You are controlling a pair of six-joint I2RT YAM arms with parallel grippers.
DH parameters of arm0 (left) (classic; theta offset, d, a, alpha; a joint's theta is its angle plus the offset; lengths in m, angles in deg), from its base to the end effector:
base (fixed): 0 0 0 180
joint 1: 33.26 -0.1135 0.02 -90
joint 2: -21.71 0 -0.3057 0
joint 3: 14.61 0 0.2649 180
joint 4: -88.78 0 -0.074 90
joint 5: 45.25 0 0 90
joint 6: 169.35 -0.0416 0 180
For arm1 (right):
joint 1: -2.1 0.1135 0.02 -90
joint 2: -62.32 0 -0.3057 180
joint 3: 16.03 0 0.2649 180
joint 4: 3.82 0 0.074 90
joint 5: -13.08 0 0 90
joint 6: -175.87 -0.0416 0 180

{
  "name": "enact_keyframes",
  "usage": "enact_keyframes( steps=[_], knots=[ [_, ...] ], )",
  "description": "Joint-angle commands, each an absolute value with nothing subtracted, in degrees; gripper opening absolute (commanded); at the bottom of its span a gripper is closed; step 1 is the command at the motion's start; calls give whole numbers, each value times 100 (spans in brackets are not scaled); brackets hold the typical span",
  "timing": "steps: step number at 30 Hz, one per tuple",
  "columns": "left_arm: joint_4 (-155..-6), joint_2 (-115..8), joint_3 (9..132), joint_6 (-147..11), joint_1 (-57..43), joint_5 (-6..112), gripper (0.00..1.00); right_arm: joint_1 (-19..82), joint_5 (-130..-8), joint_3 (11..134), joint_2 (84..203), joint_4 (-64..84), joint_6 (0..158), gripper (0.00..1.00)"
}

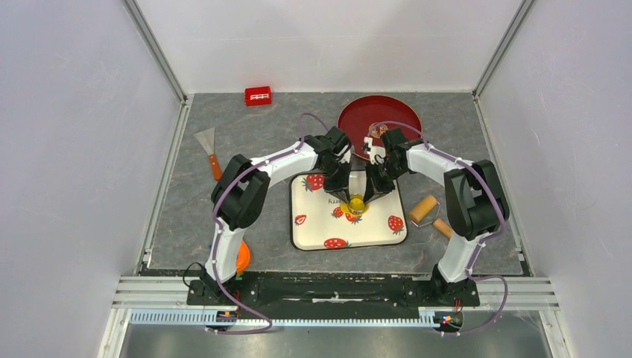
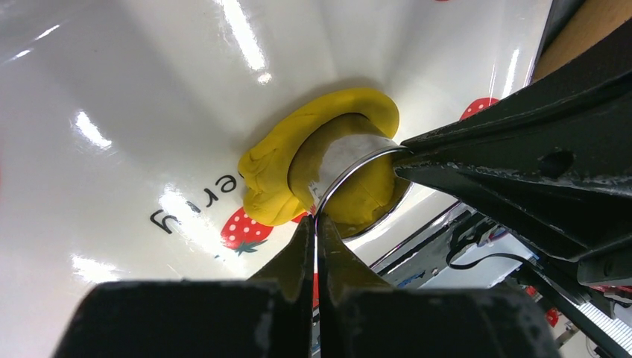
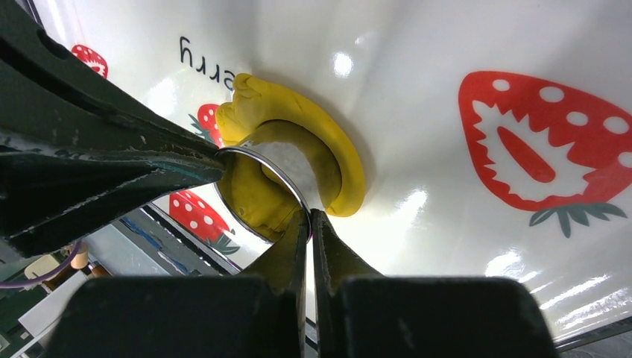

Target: Roll out the dumpling wrappers from the dough

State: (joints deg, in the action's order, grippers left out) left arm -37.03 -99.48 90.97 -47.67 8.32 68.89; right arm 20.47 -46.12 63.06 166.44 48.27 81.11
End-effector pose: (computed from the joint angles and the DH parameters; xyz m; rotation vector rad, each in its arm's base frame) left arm 0.3419 -0.3260 0.1987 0.3723 2.9754 -0.8326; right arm 0.3340 0.1334 0.1909 -0.4350 2.8809 0.8517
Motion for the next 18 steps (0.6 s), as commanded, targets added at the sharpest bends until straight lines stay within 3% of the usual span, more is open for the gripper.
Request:
enact_keyframes(
  steps=[1, 18],
  knots=[
    [-3814, -10098, 9017, -4927, 822, 6971, 2, 2059, -4669, 6162, 16506, 4783, 8178, 0],
    [-3558, -10290, 8762, -5025, 864, 6661, 2, 2210, -5565, 5729, 16729, 5023, 8429, 0]
  ],
)
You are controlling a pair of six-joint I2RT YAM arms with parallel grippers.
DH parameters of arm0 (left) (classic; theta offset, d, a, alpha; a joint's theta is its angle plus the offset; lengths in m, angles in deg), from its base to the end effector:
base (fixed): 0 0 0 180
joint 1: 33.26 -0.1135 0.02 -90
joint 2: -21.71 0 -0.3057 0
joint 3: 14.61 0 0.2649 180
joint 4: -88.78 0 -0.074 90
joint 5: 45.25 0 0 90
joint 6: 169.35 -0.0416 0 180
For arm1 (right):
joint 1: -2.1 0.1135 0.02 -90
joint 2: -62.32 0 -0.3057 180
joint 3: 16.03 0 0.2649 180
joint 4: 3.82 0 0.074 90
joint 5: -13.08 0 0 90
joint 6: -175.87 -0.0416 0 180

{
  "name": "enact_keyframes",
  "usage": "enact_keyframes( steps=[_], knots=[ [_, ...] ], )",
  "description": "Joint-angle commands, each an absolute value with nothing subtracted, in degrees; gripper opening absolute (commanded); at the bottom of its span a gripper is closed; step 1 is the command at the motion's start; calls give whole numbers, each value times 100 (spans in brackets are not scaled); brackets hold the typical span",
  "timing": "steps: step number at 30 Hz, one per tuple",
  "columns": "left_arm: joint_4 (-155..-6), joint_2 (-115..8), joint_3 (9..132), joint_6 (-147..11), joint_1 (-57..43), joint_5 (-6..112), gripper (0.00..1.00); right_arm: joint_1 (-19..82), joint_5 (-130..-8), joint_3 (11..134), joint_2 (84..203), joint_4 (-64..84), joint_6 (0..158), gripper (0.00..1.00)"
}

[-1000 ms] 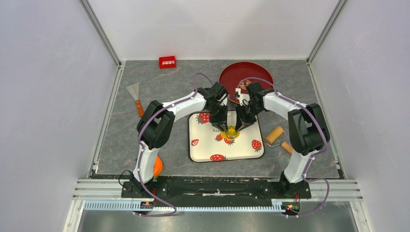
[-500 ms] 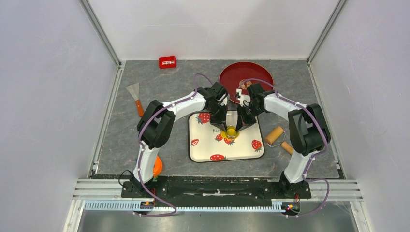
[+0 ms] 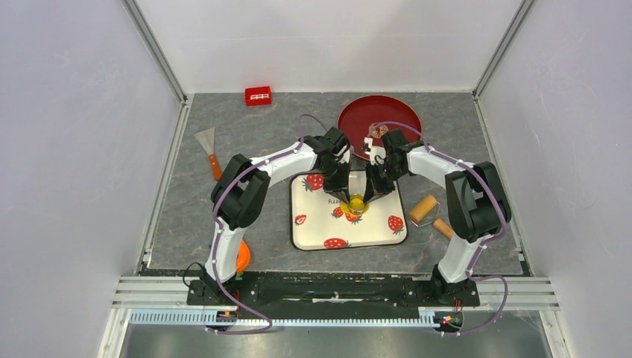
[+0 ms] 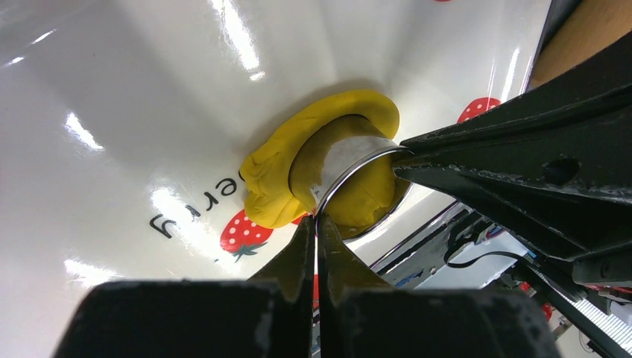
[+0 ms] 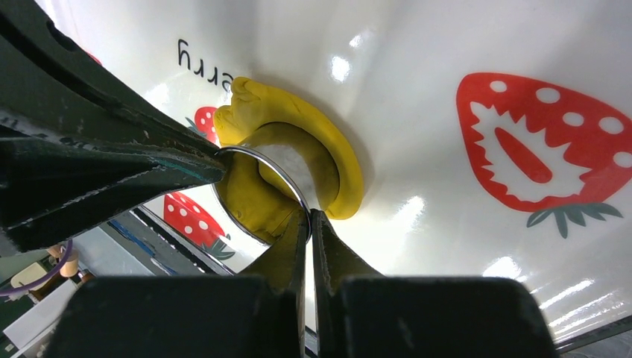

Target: Roll out the dumpling wrappers from the dough

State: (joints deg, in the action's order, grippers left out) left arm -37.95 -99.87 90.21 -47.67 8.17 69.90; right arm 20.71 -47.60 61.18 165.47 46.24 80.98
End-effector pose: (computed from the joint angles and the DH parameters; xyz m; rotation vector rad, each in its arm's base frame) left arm 0.3421 -0.3255 0.1926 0.3728 2.9832 -0.8533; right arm 0.3294 0.1324 0.1883 -0.4387 2.8673 0.8150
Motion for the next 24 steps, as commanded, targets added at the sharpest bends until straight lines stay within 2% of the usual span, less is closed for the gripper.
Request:
enact_keyframes(
  steps=[1, 7, 12, 14, 16, 19, 24],
  knots=[
    [-3538, -10288, 8739, -5040, 866, 6632, 2, 2227, -5582, 5694, 16750, 5023, 8441, 0],
    [-3479, -10325, 8664, -5087, 893, 6532, 2, 2276, -5659, 5608, 16827, 5043, 8498, 0],
    [-3485, -10206, 8841, -5105, 892, 6543, 2, 2276, -5492, 5998, 16731, 5228, 8535, 2],
    [-3485, -10114, 8977, -5128, 893, 6563, 2, 2276, -5281, 6268, 16690, 5378, 8535, 8],
    [-3425, -10028, 9149, -5154, 884, 6550, 13, 2275, -5183, 6530, 16618, 5522, 8523, 25],
    [-3415, -9855, 9344, -5154, 875, 6523, 24, 2275, -5144, 6952, 16527, 5776, 8459, 47],
    [-3410, -9557, 9704, -5106, 858, 6603, 35, 2259, -4934, 7401, 16408, 6006, 8385, 65]
  ],
)
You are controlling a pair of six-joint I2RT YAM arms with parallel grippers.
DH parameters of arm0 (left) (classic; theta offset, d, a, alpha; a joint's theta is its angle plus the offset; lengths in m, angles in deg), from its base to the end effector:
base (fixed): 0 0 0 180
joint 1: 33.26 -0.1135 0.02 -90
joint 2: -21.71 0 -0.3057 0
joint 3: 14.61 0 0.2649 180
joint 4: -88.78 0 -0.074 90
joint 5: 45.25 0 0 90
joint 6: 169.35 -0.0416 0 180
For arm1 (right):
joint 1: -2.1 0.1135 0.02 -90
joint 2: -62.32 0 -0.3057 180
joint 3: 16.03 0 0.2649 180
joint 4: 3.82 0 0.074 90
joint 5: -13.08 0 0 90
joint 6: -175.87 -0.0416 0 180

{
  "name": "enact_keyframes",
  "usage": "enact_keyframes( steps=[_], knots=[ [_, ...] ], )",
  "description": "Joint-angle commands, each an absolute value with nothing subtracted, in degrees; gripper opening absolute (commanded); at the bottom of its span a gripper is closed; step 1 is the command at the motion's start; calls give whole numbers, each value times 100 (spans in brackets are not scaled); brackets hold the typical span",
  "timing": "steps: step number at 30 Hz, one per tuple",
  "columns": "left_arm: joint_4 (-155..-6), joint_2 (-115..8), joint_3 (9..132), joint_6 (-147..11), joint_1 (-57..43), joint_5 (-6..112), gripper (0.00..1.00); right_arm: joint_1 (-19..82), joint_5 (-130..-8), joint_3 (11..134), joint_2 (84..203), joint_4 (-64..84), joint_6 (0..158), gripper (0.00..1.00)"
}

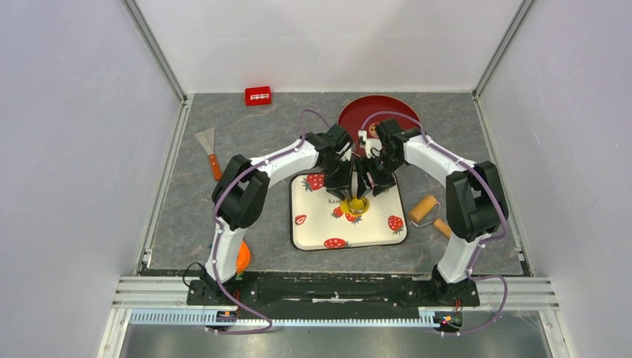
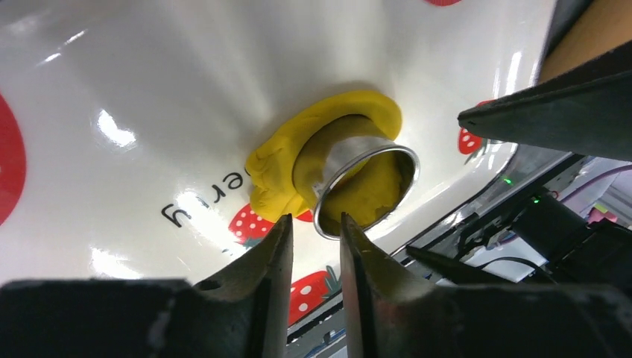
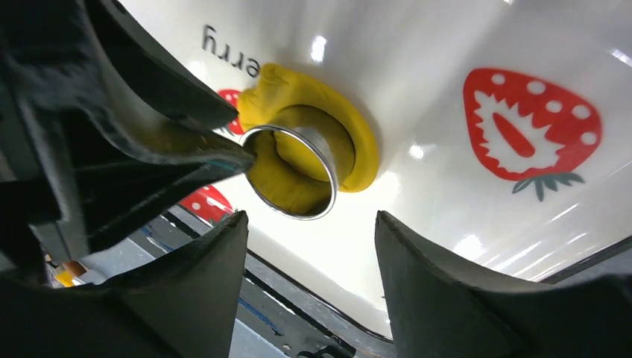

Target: Roll out the dumpling wrappers from the dough

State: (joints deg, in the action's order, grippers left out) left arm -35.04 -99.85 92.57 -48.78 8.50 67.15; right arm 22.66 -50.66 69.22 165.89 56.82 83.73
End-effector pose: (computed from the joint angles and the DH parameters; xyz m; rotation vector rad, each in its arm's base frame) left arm 0.3430 -0.3275 0.2021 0.3935 2.9739 -0.7823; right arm 0.3348 0.1452 0.2182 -0.5390 2.9080 0.7324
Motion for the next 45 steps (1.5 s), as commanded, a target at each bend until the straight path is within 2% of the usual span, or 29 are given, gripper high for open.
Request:
enact_keyframes(
  steps=[1, 7, 14, 17, 20, 24, 31, 36, 45],
  knots=[
    [-3411, -9516, 9745, -5106, 853, 6623, 36, 2254, -4920, 7454, 16384, 6022, 8376, 67],
    [-3556, -9203, 9549, -4986, 716, 6796, 40, 2147, -4829, 7546, 16257, 6004, 8330, 74],
    [-5388, -8682, 7742, -3954, 181, 7793, 41, 1699, -4587, 7158, 16017, 5719, 8289, 74],
    [-6112, -8622, 7053, -3489, 20, 8124, 41, 1439, -4454, 6842, 15860, 5483, 8190, 63],
    [-6407, -8722, 6744, -3321, -21, 8237, 41, 1250, -4410, 6508, 15762, 5273, 8095, 56],
    [-6355, -8950, 6650, -3309, -21, 8232, 40, 1117, -4335, 6079, 15783, 4972, 8018, 54],
    [-5714, -8897, 6878, -3727, -21, 7851, 40, 1108, -4195, 5533, 16193, 4413, 7922, 43],
    [-5431, -8756, 6769, -3998, -145, 7850, 39, 1116, -4034, 5633, 16567, 4251, 7893, 40],
    [-5218, -7746, 5865, -4305, -887, 7771, 42, 1122, -3957, 5971, 17102, 4205, 7899, 35]
  ],
)
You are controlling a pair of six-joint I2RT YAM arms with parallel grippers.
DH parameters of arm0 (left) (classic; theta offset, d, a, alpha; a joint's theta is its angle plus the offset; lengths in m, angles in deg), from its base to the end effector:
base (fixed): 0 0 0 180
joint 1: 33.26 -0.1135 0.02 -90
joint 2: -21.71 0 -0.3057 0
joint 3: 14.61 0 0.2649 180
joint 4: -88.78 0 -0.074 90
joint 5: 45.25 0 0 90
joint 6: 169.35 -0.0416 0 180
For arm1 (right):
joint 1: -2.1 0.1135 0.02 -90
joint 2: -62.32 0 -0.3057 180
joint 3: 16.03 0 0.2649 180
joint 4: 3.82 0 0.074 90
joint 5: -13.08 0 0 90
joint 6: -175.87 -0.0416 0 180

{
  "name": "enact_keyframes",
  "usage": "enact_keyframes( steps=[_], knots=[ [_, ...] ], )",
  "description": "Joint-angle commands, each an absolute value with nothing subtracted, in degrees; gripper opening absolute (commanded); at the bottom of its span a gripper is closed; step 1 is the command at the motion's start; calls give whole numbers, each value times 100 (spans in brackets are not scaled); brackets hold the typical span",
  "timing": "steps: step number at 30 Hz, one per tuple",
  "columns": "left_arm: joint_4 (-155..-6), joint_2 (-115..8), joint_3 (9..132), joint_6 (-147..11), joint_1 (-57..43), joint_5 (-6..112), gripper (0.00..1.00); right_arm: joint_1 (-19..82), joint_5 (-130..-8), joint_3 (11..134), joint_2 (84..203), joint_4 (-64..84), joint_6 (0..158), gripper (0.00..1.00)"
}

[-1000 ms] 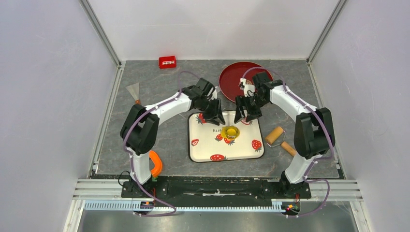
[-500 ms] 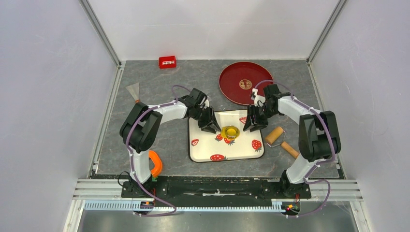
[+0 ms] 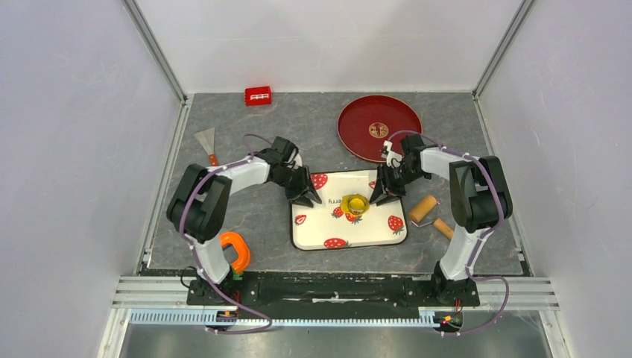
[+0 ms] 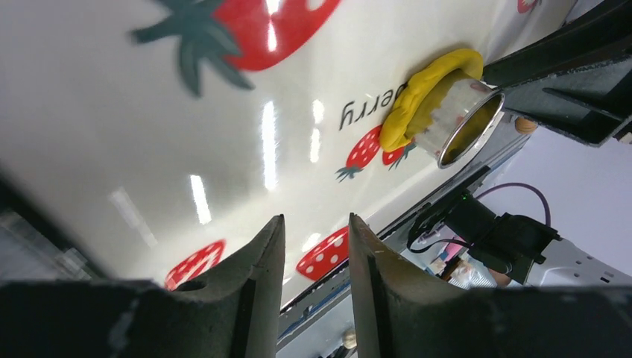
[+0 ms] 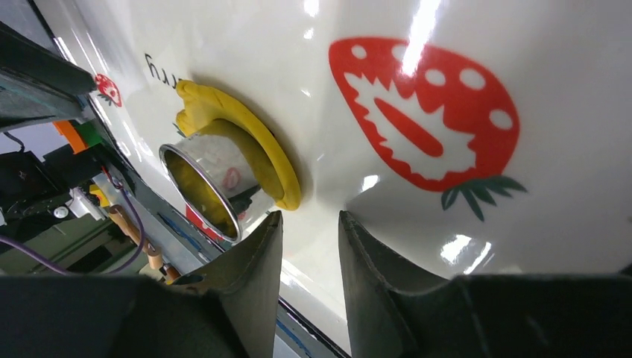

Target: Roll out the dumpling wrappers from the dough

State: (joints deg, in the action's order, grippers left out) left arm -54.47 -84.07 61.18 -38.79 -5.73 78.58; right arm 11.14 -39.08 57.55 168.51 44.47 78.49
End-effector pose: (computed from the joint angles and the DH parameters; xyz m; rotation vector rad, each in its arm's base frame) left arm 0.3222 -0.1941 0.1755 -0.1509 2.9454 -1.0809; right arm 0.3370 0.0795 0.1588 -0.1215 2.9092 1.0205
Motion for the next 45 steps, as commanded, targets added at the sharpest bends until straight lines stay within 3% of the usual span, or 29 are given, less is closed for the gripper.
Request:
enact_keyframes(
  steps=[1, 11, 23, 27, 31, 45],
  knots=[
    [-5168, -7648, 5761, -4341, -986, 7741, 42, 1124, -3942, 5985, 17150, 4205, 7899, 34],
    [-4259, -7320, 5492, -5126, -1535, 7016, 43, 1311, -4107, 6053, 17435, 4251, 7868, 26],
    [-4859, -7889, 5228, -4982, -1525, 7301, 43, 1427, -4438, 6041, 17595, 4284, 7901, 14],
    [-5042, -7993, 5174, -4975, -1507, 7405, 29, 1440, -4440, 6101, 17586, 4276, 7926, 6],
    [-5038, -8072, 5218, -5062, -1481, 7360, 2, 1436, -4515, 6251, 17515, 4299, 7923, 4],
    [-4581, -8226, 5328, -5638, -1431, 6812, 2, 1418, -4953, 6743, 17227, 4379, 7793, 0]
  ],
)
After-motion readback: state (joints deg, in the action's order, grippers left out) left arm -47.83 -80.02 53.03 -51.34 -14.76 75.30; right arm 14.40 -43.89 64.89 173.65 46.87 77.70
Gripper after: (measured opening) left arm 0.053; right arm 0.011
